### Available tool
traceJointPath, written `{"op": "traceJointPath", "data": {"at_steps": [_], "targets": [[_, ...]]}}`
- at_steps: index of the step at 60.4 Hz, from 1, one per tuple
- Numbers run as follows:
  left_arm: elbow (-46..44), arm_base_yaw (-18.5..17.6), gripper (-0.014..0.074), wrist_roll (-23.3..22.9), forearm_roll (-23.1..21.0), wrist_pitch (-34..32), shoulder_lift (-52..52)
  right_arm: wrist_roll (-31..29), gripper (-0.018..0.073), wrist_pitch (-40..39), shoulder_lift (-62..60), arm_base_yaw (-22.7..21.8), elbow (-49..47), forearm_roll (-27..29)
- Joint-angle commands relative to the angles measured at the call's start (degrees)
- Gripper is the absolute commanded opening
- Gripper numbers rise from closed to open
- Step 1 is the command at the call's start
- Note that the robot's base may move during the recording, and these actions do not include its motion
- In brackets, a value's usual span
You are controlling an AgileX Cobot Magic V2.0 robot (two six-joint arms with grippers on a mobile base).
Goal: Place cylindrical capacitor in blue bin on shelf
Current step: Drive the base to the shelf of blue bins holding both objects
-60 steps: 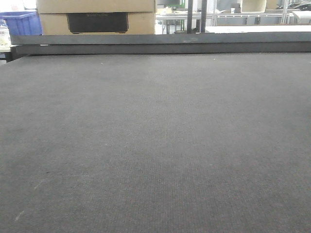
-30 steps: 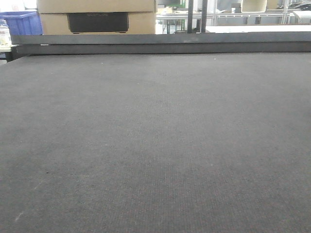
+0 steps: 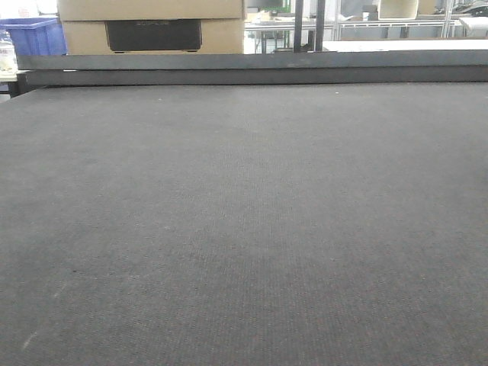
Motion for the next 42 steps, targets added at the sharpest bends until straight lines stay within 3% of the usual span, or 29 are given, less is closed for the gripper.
{"op": "traceJointPath", "data": {"at_steps": [1, 42], "targets": [[-0.36, -0.46, -0.0111, 0.05, -0.17, -0.88, -0.21, 0.04, -0.0162, -1.25, -0.18, 0.04, -0.18, -0.02], [-0.36, -0.46, -0.0111, 0.05, -0.17, -0.88, -0.21, 0.04, -0.0162, -1.25, -0.18, 0.04, -0.18, -0.02]]}}
